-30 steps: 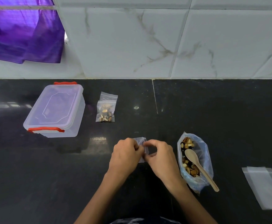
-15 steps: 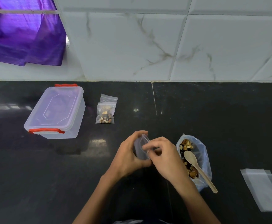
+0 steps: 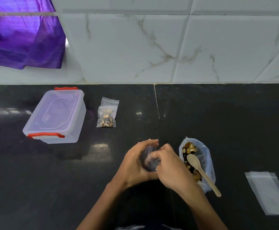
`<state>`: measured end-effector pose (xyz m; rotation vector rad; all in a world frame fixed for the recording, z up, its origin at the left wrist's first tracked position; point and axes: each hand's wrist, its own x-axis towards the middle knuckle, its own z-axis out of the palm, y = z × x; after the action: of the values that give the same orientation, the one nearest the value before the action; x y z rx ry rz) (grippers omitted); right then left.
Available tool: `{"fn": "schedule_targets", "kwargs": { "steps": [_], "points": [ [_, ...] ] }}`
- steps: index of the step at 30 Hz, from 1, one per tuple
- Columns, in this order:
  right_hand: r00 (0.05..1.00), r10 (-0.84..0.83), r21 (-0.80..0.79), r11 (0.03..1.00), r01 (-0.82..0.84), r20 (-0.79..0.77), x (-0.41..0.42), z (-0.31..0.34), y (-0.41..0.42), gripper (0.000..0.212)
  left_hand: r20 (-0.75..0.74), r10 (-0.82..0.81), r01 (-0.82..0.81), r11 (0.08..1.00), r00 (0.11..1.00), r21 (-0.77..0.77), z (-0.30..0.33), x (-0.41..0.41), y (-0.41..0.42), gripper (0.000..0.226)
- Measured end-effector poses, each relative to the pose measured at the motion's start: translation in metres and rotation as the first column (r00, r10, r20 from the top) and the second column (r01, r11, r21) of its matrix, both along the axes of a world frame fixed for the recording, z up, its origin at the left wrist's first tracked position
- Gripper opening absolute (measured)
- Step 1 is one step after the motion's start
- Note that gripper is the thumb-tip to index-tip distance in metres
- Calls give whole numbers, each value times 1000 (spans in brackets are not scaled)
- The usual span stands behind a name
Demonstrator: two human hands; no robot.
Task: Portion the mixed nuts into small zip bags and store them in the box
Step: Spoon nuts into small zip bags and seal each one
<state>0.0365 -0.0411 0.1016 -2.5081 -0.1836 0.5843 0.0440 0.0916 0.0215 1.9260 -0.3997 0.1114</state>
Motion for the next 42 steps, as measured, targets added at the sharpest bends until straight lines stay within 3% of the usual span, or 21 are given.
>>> {"fn": "schedule_targets", "kwargs": {
  "steps": [4,8,11,15,18,24,28,35,38,42],
  "points": [
    [994,-63,66,995,69,-94,2,1,0,24,38,14,-13,999,999,-32,-2,0,-2,70],
    [976,-40,142,987,72,-215,3,5,0,45,80,77,-67,990,994,-123,-2,-2,-6,62],
    [993,33,65,998,-26,-113,-2,3,3,42,72,85,-74,986,994,-149,-8,-3,-9,68],
    [999,-29,58,998,27,32,-9,3,5,27,78,111,-98,983,991,-154,-15,-7,-10,68],
    [991,-48,23,999,46,122,-14,8,4,26,48,152,-142,975,987,-168,-16,-8,-12,53],
    [965,-58,-116,989,90,254,-15,10,7,33,113,166,-146,975,980,-166,-14,-7,-18,58],
    [981,-64,-60,995,76,183,-15,6,6,38,145,173,-154,979,974,-134,-18,-6,-19,48],
    [988,-148,92,985,143,42,-11,12,-4,42,139,95,-71,983,986,-172,-11,-6,-16,57],
    [991,-111,58,992,116,-78,-6,13,-8,44,117,69,-46,982,991,-182,-8,-9,-18,61],
    [988,-22,-59,998,13,-153,-7,9,-4,70,22,-14,19,974,1000,-227,-16,-14,-22,72]
  ]
}}
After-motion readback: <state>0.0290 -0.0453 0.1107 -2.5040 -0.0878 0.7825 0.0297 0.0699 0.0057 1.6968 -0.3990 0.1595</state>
